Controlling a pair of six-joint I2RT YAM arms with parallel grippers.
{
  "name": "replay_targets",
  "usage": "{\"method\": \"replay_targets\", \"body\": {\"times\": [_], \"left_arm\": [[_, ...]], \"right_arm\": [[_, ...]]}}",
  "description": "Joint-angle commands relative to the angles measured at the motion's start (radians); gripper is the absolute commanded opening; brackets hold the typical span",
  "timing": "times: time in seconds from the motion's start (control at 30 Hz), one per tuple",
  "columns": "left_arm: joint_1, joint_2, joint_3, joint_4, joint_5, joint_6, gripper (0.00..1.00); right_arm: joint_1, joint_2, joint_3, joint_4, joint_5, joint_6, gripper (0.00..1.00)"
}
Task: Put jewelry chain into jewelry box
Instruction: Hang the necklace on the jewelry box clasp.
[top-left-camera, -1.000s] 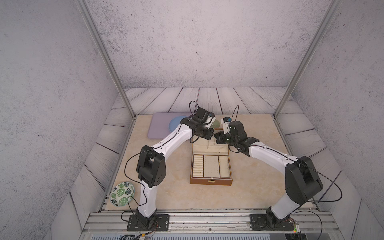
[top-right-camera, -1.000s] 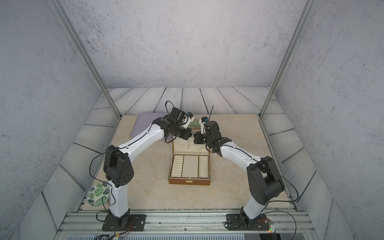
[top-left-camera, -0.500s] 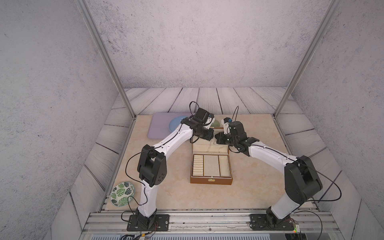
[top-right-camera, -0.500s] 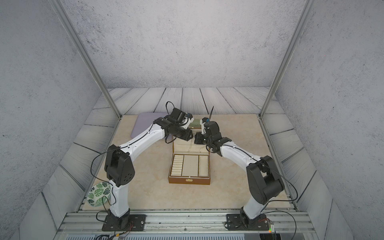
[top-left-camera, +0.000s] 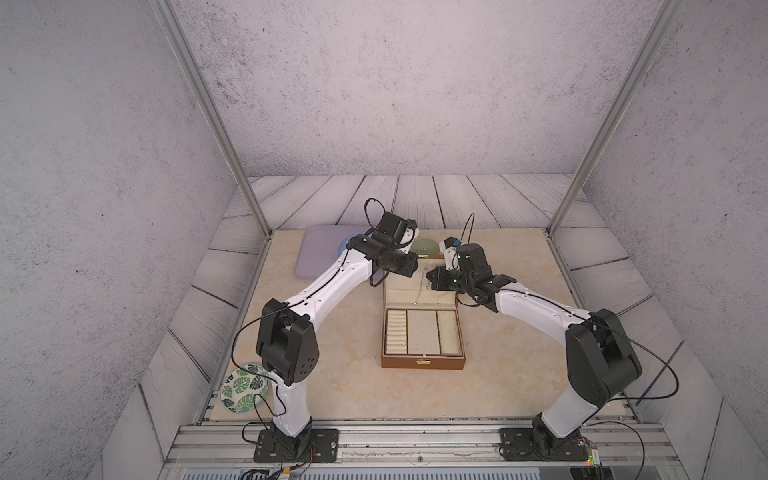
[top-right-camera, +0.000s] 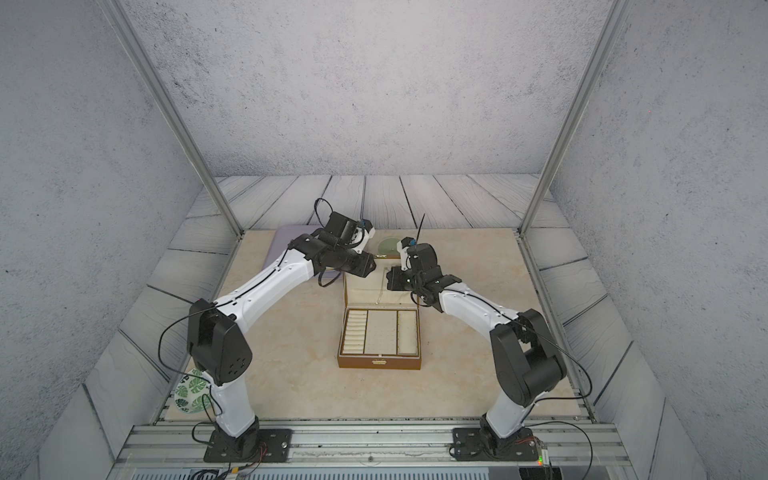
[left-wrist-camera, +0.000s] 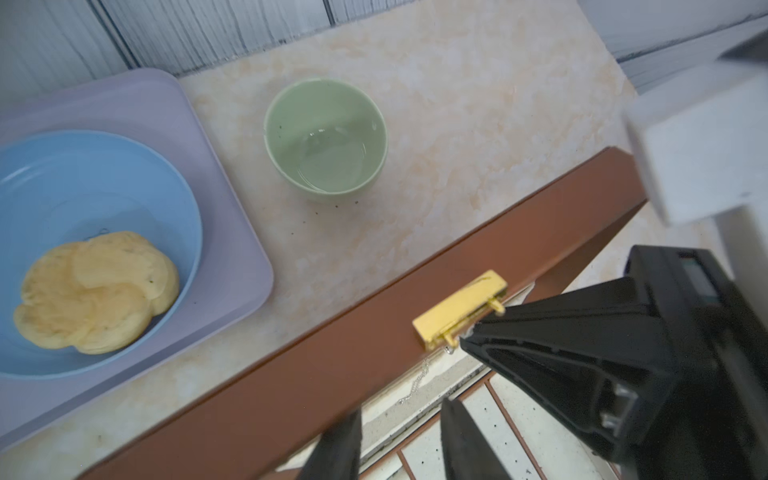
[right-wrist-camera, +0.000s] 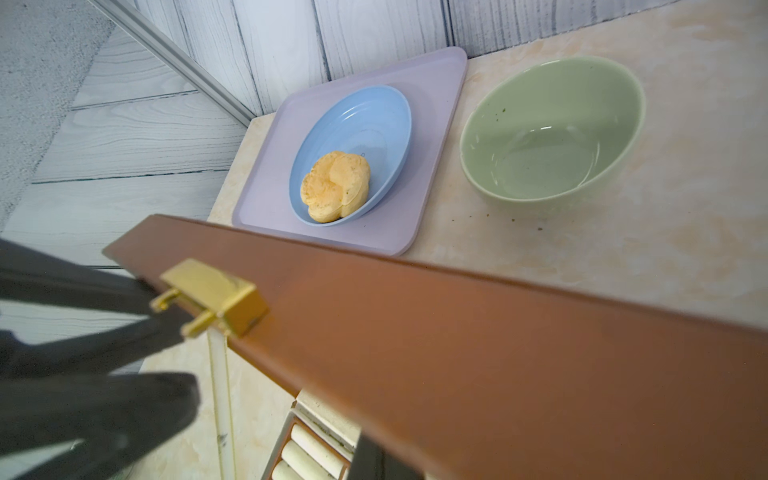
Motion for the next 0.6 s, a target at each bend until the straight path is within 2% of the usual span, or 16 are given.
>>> {"method": "replay_targets", "body": {"times": [0.0,0.4,0.57], "left_arm": [[0.025,-0.029,-0.019,0.043,-0.030,-0.007,0.37],[0.030,-0.034,-0.042,0.056,-0.009,-0.023,0.37],[0.030,-0.038,-0.052,0.056,-0.005,-0.025,0.37]], "right_arm": [[-0.003,-0.036,0.004,0.005,-0.057,0.011,0.00],[-0.001,-0.083,-0.051,0.006,-0.099,0.052,0.00],[-0.001,-0.077,-0.045,-0.019,-0.066,0.038,0.00]]}}
